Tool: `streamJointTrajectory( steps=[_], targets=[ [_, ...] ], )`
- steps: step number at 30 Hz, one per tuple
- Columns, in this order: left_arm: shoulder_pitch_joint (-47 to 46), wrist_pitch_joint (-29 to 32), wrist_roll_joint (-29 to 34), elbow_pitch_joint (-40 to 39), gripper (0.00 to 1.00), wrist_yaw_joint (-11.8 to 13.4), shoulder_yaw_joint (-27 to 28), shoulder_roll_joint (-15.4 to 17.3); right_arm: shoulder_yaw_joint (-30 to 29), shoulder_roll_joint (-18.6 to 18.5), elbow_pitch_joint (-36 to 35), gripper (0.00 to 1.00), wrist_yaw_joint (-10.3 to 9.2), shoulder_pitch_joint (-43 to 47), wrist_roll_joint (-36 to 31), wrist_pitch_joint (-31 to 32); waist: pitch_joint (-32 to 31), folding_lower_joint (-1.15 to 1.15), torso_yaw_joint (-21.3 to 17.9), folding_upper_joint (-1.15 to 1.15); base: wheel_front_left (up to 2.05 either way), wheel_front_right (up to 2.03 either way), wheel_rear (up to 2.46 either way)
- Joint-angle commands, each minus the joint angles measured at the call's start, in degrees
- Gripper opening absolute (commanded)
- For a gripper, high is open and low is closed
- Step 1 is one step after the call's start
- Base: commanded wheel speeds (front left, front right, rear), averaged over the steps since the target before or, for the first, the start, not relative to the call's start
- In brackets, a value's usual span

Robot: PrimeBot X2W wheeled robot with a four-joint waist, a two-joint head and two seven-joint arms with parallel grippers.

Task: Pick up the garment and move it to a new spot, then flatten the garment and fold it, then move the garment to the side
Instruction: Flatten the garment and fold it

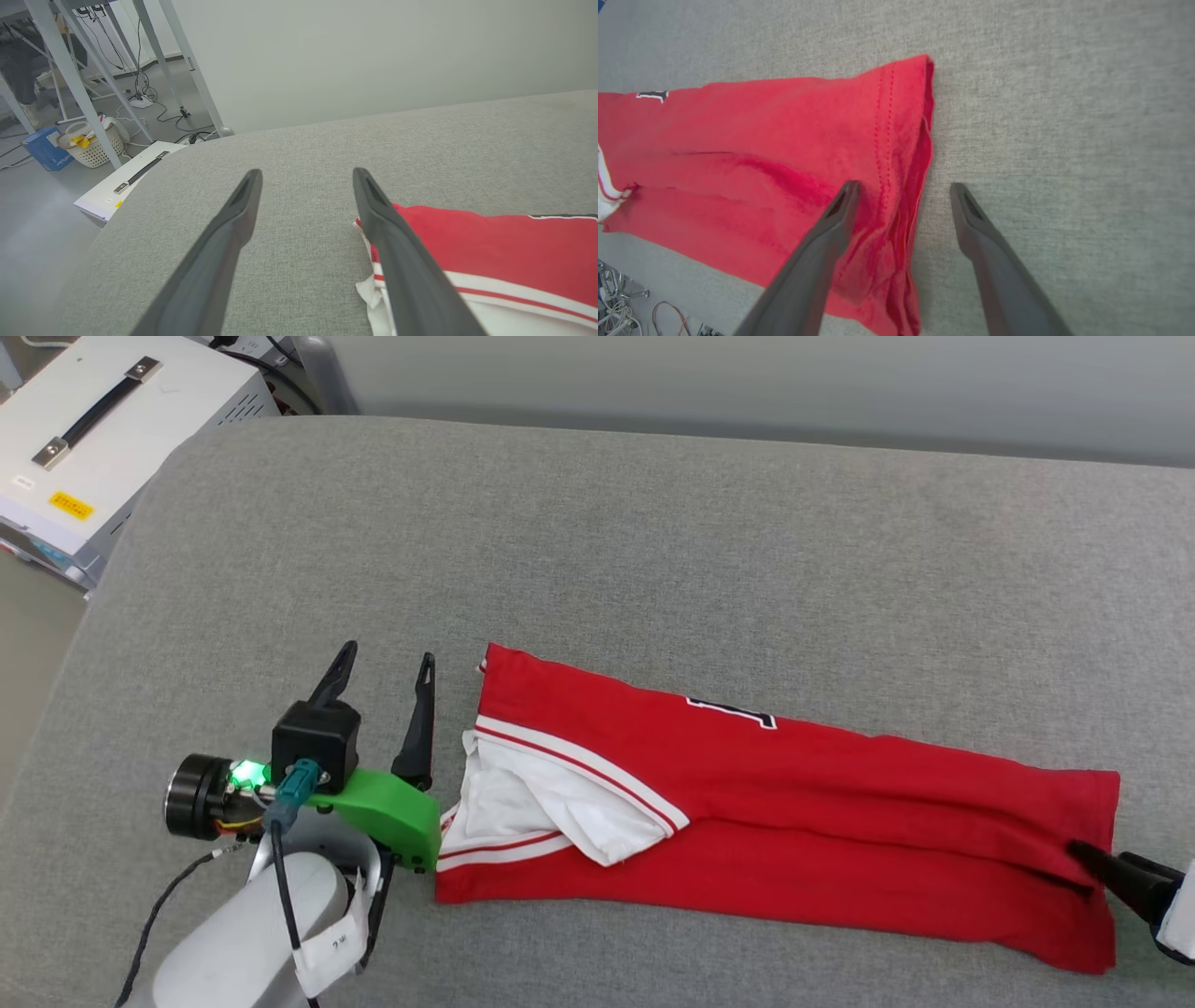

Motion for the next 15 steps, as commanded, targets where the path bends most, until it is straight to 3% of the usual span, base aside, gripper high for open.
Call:
streamJointTrajectory(
  steps=[1,12,13,15],
  targets=[
    [2.1,-0.3,2.0,-0.5,1.00,0.4,2.3,-1.3,0.3,0.8,0.5,1.00,-0.03,0.0,-0.3,0.5,0.4,0.00,0.4,0.36,0.00,0.00,0.00],
    [12.3,-0.3,15.7,-3.3,1.00,-2.0,18.7,-10.5,3.4,5.9,2.3,1.00,-0.03,0.0,-1.0,2.0,1.1,0.00,1.3,0.36,0.00,0.00,0.00],
    [14.4,-0.3,19.1,-4.1,1.00,-3.7,21.7,-12.9,4.7,7.1,2.4,1.00,-0.03,-0.5,-0.9,2.2,1.1,0.00,1.3,0.36,0.00,0.00,0.00],
    [15.4,-0.3,21.3,-5.0,1.00,-5.1,22.9,-14.1,5.1,7.6,2.6,1.00,-0.03,-1.0,-0.9,1.9,1.0,0.00,1.3,0.36,0.00,0.00,0.00]
  ],
)
